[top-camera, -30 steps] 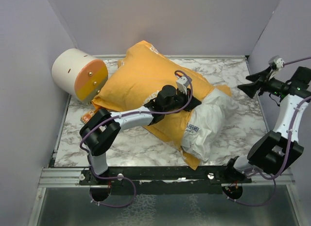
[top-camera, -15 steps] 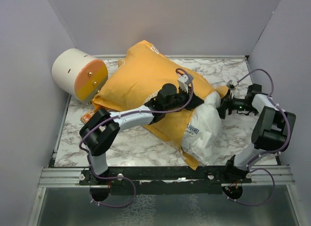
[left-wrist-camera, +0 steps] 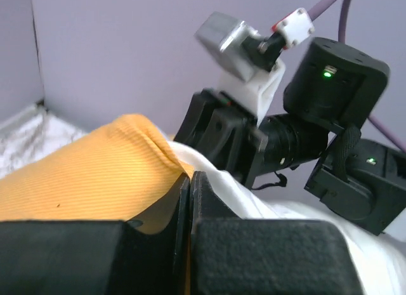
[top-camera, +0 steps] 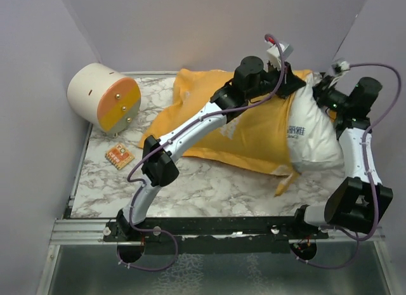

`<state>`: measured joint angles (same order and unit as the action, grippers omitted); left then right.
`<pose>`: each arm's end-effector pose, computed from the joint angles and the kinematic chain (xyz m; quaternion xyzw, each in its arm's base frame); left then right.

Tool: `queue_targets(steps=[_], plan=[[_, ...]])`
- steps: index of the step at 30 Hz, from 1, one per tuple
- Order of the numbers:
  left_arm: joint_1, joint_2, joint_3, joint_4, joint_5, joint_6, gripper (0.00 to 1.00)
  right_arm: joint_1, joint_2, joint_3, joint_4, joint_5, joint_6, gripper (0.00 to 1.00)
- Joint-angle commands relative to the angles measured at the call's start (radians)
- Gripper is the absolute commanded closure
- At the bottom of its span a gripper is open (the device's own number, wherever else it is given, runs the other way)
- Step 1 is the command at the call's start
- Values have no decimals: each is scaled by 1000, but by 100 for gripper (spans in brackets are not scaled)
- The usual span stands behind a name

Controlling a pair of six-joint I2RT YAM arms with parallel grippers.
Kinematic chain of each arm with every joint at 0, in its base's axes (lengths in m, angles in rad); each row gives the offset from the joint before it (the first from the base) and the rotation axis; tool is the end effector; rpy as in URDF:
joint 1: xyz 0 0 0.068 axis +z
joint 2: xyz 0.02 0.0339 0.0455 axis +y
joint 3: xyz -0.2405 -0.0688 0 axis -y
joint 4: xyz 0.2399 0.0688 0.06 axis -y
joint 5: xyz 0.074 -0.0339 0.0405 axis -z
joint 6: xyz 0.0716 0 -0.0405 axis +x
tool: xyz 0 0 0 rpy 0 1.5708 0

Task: Put the pillow into the pillowcase
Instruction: Stuff the pillow into the pillowcase.

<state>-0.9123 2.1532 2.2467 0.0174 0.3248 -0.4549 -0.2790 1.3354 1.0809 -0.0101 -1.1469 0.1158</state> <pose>0.3041 -0.4304 0.4122 0.2665 0.6136 -0.5481 0.5021 0.3170 -0.0229 0.3180 -0.1924 0.7189 0.3878 0.5439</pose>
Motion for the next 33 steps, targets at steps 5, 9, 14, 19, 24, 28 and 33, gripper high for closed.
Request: queue_targets(steps=[5,9,14,19,24,28,33], plan=[[-127,47,279,-2,157,18,100,4,-67,6,596,7,250,99],[-104,-184,-428,394,115,-81,100,28,-62,-164,194,-80,-228,99],[-92,-239,-873,654,115,-228,100,32,17,-210,-386,-116,-883,88],[-117,-200,-1122,837,123,-337,100,46,102,-164,-857,-91,-1360,83],[-147,-170,-1256,941,115,-394,100,3,114,-54,-1256,-19,-1646,70],[-147,-177,-1339,1019,75,-425,100,-183,78,120,-1364,33,-1613,56],[-147,-169,-1345,1036,64,-424,100,-397,88,281,-1398,125,-1608,41]])
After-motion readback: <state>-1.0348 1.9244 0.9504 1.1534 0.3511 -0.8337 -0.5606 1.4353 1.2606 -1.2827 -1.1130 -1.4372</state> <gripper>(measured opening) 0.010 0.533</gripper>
